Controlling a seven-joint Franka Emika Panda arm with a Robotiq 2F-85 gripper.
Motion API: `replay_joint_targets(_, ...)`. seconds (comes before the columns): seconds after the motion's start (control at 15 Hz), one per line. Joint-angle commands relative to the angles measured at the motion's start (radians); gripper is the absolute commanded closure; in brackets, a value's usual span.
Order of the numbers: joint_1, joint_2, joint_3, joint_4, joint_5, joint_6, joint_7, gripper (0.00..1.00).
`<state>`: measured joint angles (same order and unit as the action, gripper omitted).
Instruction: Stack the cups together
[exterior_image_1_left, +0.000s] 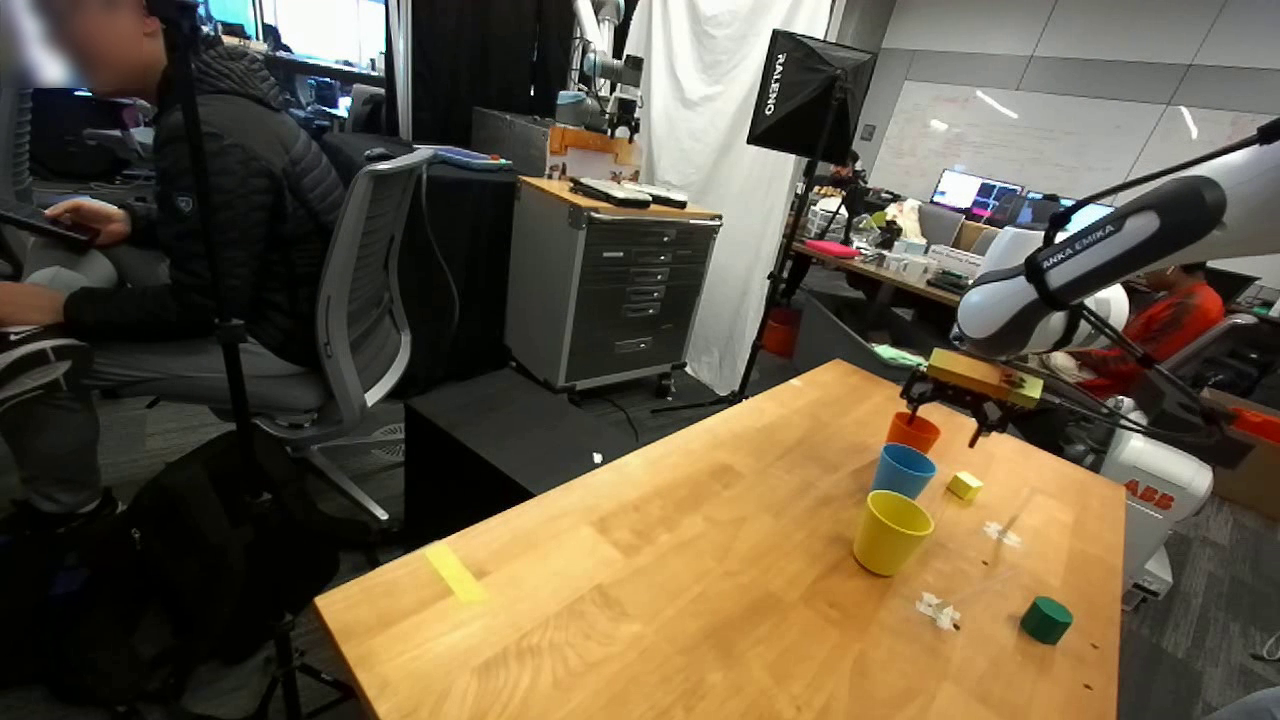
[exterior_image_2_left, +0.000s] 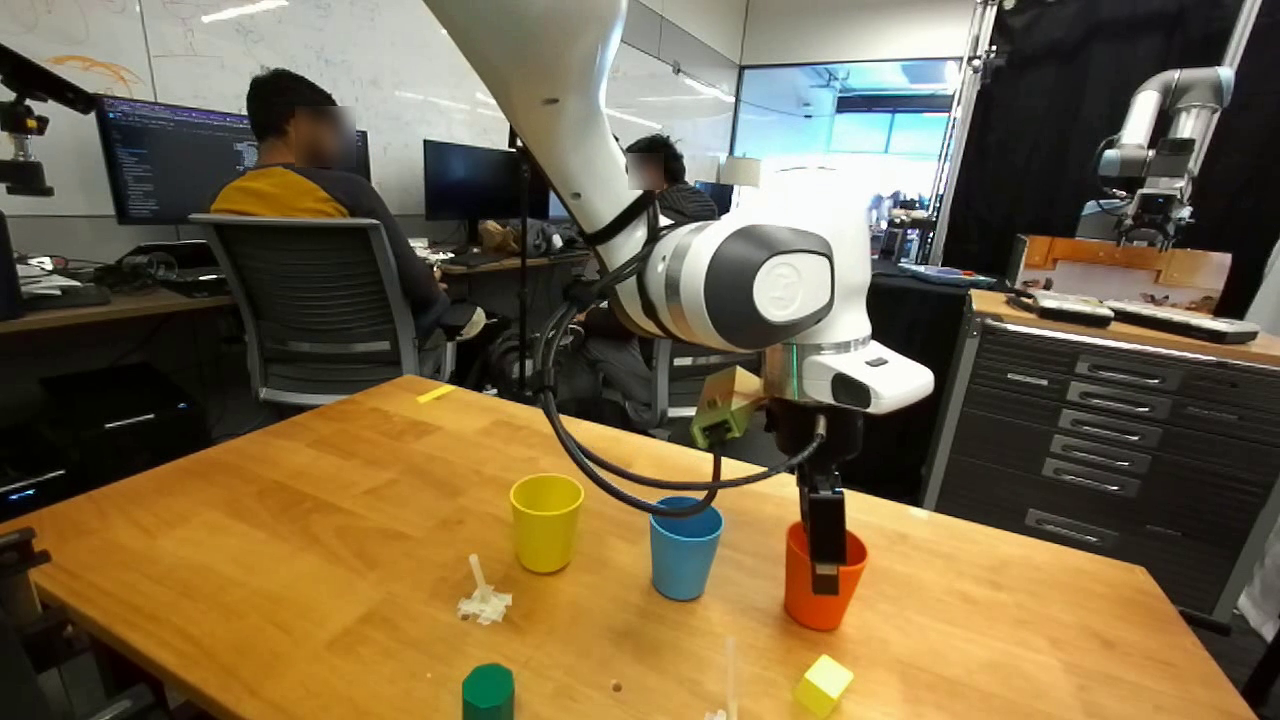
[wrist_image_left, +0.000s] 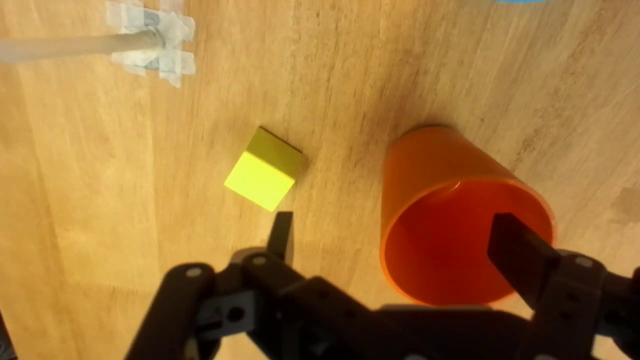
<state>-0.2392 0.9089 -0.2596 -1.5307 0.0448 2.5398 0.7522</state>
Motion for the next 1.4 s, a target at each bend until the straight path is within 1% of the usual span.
replay_joint_targets(0.0, -0.003, 0.054, -0.003, 0.071, 0.042, -0.024, -0.03, 0.0)
replay_joint_targets(0.07, -0.003, 0.063, -0.003, 0.079, 0.045, -0.027, -0.029, 0.02)
replay_joint_targets(0.13, -0.003, 0.069, -0.003, 0.083, 0.049, -0.027, -0.027, 0.12)
replay_joint_targets(0.2, -0.005, 0.078, 0.0, 0.092, 0.056, -0.03, -0.027, 0.27)
replay_joint_targets(0.27, -0.006, 0.08, 0.001, 0.093, 0.062, -0.028, -0.025, 0.31)
replay_joint_targets(0.33, -0.008, 0.085, 0.005, 0.1, 0.071, -0.031, -0.024, 0.41)
replay_joint_targets(0.6, -0.011, 0.094, 0.007, 0.117, 0.102, -0.039, -0.017, 0.73)
replay_joint_targets(0.8, -0.011, 0.096, 0.007, 0.125, 0.116, -0.043, -0.016, 0.92)
replay_joint_targets(1.0, 0.0, 0.089, -0.001, 0.118, 0.118, -0.047, -0.008, 0.99)
replay_joint_targets(1.13, 0.005, 0.079, -0.003, 0.108, 0.115, -0.053, -0.012, 0.94)
replay_joint_targets(1.33, 0.007, 0.05, 0.009, 0.08, 0.119, -0.052, -0.027, 0.93)
